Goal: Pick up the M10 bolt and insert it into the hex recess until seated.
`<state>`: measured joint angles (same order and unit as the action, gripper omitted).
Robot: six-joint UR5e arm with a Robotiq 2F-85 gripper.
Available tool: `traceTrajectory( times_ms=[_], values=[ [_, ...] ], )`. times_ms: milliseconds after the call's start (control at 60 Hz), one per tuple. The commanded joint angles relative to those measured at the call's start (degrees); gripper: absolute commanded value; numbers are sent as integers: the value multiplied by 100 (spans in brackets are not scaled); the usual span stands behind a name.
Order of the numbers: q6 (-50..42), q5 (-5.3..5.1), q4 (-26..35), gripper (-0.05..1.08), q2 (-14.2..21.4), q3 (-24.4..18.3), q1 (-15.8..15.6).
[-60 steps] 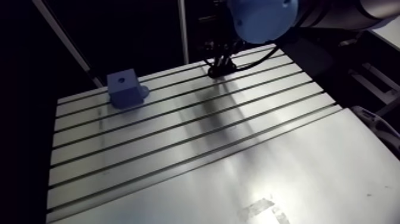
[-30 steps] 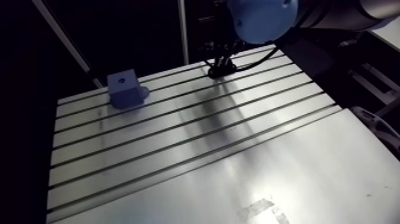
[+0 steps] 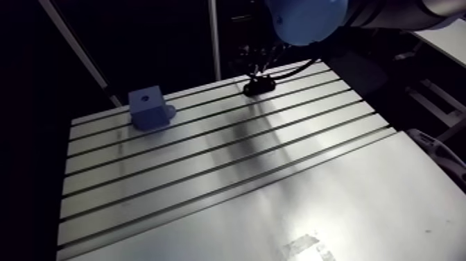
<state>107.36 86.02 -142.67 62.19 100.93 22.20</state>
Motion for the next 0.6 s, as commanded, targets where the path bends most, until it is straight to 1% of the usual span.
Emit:
traceTrajectory(
  times_ms=[17,67,150,183,217,233,250,283,300,317,333,350,367,383,400,417,433,450,467,483,500,517,533,550,567,583,600],
  values=[
    [0,-11,150,82,234,-93,4],
    [8,-11,233,82,357,-110,-5],
    [41,5,451,82,448,-153,-13],
    [53,5,737,85,590,-174,-28],
    [53,5,737,85,590,-174,-28],
    [53,-1,848,87,700,-174,-46],
    [53,-1,848,87,700,-174,-46],
    [99,-11,1066,89,951,-205,-66],
    [99,-11,1066,89,951,-205,-66],
    [179,-4,1219,90,1075,-224,-74],
    [179,-4,1219,90,1075,-224,-74],
    [304,5,1428,93,1213,-264,-82],
    [304,5,1428,93,1213,-264,-82],
    [449,36,1706,94,1361,-344,-113],
    [449,36,1706,94,1361,-344,-113],
    [613,71,2047,95,1495,-431,-133],
    [613,71,2047,95,1495,-431,-133],
    [780,91,2375,95,1605,-504,-136],
    [780,91,2375,95,1605,-504,-136],
    [947,101,2723,96,1696,-582,-136],
    [947,101,2723,96,1696,-582,-136],
    [1069,118,3066,97,1755,-676,-174],
    [1069,118,3066,97,1755,-676,-174],
    [1177,120,3372,98,1809,-780,-232],
    [1177,120,3372,98,1809,-780,-232],
    [1260,121,3664,99,1832,-893,-315],
    [1325,151,3917,99,1842,-992,-410]
  ],
)
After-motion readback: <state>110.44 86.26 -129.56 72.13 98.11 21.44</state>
